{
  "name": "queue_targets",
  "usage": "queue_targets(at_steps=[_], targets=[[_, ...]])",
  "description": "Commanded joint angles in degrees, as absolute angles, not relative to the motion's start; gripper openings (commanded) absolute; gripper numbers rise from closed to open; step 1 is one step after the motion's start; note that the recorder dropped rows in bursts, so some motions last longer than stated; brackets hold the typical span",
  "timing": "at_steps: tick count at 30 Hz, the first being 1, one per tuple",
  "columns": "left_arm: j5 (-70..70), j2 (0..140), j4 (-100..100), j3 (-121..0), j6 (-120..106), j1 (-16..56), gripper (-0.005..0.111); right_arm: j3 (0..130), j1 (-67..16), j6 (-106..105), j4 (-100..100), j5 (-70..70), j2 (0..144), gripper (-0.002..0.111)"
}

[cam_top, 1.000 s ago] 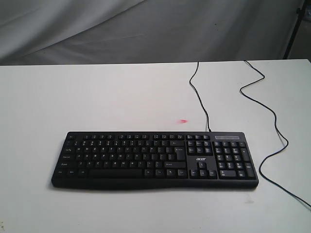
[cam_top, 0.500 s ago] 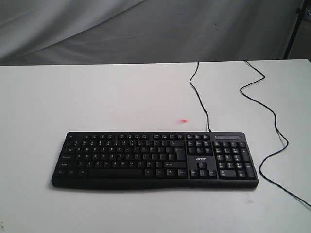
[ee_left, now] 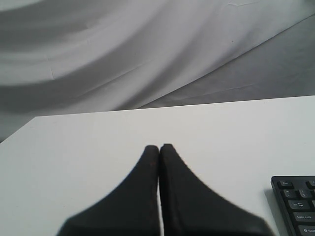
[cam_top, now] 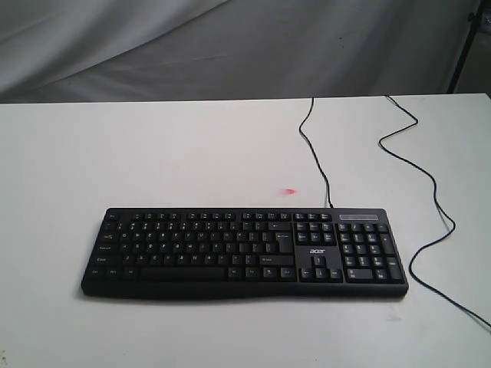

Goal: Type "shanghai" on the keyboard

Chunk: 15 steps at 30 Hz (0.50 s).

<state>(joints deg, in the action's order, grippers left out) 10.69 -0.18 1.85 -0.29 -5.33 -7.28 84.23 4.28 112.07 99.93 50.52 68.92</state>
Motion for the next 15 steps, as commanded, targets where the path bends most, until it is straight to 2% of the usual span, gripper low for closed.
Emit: queue_targets(at_steps=[1,7,15], targets=[[10.52,0.0,1.82,0.0,-5.18,-7.07,0.001,87.62,4.5,110.14,99.95,52.52,75.13,0.0],[10.52,0.0,1.82,0.0,-5.18,-7.07,0.001,87.82,4.5,98.99,99.95,50.18,81.73,0.0],[10.52,0.0,1.82,0.0,-5.18,-7.07,0.001,87.82,4.5,91.7,99.95,38.92,87.34,0.0]])
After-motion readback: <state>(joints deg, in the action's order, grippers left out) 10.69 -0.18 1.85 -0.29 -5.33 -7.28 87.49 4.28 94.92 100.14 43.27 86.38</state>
